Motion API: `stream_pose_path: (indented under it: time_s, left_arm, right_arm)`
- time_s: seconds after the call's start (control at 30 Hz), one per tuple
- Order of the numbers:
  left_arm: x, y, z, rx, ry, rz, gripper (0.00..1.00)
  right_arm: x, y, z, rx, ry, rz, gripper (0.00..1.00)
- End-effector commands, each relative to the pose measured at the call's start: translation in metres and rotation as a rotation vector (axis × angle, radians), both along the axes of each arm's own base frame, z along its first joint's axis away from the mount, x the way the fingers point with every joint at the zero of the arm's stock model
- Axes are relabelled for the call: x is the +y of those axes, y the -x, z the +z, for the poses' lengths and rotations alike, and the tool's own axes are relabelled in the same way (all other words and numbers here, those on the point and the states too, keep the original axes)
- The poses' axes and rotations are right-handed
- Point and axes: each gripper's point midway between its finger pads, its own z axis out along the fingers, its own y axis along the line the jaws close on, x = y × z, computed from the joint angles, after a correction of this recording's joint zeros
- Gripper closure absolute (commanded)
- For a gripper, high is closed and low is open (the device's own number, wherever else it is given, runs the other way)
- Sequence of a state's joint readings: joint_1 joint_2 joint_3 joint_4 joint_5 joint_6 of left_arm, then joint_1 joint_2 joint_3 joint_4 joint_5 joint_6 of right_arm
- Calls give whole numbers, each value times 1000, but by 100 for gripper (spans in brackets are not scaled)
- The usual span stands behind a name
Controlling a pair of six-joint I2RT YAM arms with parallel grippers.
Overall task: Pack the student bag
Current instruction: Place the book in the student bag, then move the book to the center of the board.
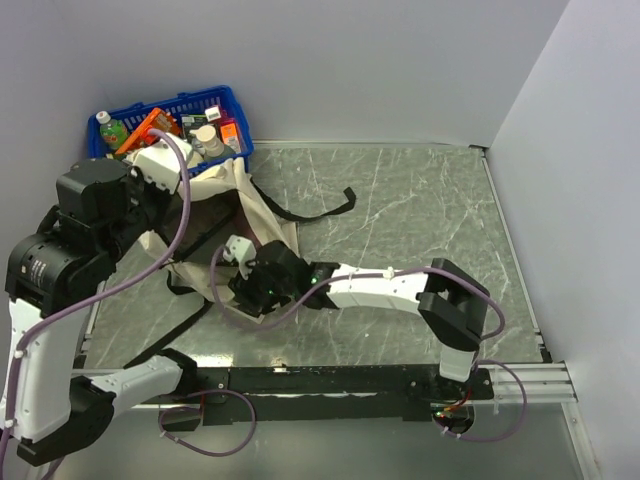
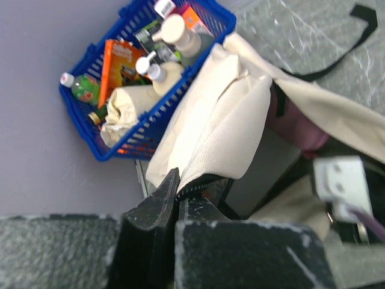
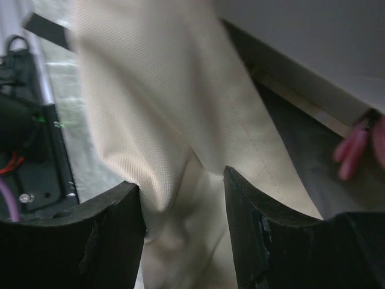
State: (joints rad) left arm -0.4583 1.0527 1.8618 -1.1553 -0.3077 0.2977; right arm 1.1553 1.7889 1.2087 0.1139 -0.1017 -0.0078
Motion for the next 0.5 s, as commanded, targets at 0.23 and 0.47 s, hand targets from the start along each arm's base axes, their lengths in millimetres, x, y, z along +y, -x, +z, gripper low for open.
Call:
stream_pose_path:
  time_s: [0.23,0.47]
  left_arm:
    - [6,73,83,-193,145,-150,99]
    - [-57,131,110,-315,238,-631,99]
  right_arm:
    - [-62,-58,-34,38,159,-237,48]
    - [-104,-41,-15,37,73,-340,53]
